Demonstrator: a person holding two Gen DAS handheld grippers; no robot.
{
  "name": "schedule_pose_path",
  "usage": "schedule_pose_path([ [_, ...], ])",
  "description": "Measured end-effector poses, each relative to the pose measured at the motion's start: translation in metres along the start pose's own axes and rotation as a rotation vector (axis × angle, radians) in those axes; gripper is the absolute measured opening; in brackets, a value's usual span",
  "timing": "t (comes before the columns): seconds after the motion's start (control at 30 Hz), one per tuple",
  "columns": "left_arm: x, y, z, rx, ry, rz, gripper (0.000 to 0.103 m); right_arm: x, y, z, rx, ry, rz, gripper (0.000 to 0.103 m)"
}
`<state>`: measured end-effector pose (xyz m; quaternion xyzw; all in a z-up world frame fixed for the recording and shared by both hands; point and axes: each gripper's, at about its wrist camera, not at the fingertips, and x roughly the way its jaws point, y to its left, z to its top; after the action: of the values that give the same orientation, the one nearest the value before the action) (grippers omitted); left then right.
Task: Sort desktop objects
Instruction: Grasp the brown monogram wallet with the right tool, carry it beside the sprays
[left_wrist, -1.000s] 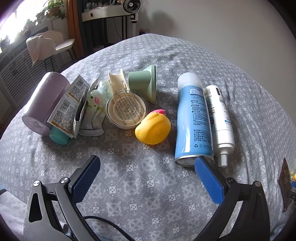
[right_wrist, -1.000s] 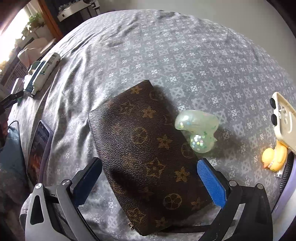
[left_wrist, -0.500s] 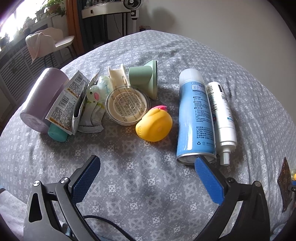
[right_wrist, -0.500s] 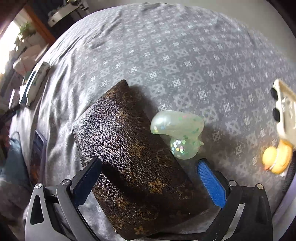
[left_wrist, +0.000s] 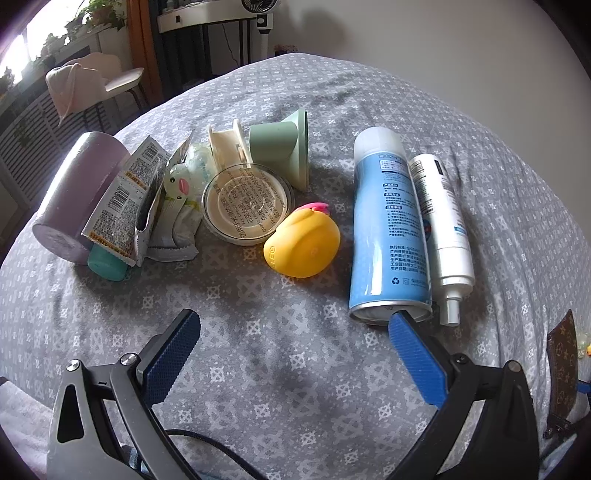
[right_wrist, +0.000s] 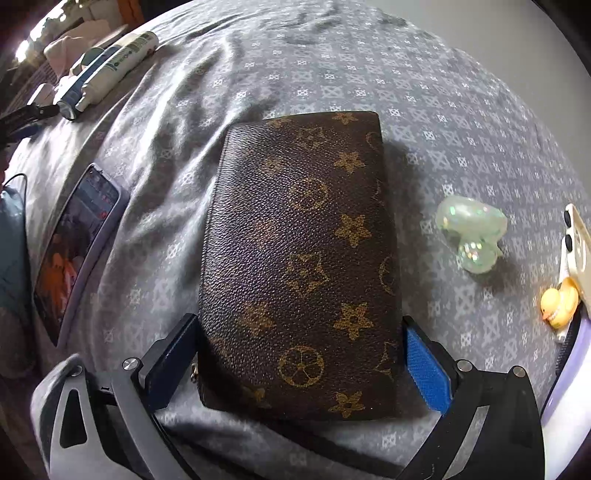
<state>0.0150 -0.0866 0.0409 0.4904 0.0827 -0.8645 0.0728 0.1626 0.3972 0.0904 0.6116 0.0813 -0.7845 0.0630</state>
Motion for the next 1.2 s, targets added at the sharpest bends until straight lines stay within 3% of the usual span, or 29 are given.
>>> schedule_pose_path([
  [0.2, 0.0, 0.004, -0.001, -0.011, 0.001, -0.005, 0.103, 0.004, 0.009, 0.023, -0.07, 0.021, -0.051, 0.103],
  [0.37, 0.001, 0.004, -0.001, -0.014, 0.009, -0.014, 0.103, -0.001, 0.027, 0.029, -0.147, -0.026, -0.139, 0.103],
  [0.53, 0.001, 0.004, -0.002, -0.015, 0.008, -0.018, 0.103, 0.012, 0.012, 0.053, -0.082, 0.05, 0.001, 0.103],
  [0.67, 0.002, 0.006, -0.002, -0.027, 0.015, -0.025, 0.103, 0.01, 0.008, 0.068, -0.033, 0.032, 0.022, 0.103],
  [0.73, 0.002, 0.007, -0.001, -0.032, 0.015, -0.03, 0.103, 0.005, 0.004, 0.075, 0.065, 0.002, 0.091, 0.101],
  [0.9, 0.003, 0.009, -0.001, -0.049, 0.017, -0.043, 0.103, -0.021, -0.016, 0.085, 0.323, -0.089, 0.428, 0.097],
  [1.03, 0.004, 0.012, -0.001, -0.061, 0.021, -0.053, 0.103, -0.051, -0.005, 0.087, 0.398, -0.188, 0.609, 0.097],
  [1.2, 0.003, 0.013, -0.001, -0.064, 0.02, -0.064, 0.103, -0.079, 0.038, 0.136, 0.425, -0.281, 0.731, 0.097],
])
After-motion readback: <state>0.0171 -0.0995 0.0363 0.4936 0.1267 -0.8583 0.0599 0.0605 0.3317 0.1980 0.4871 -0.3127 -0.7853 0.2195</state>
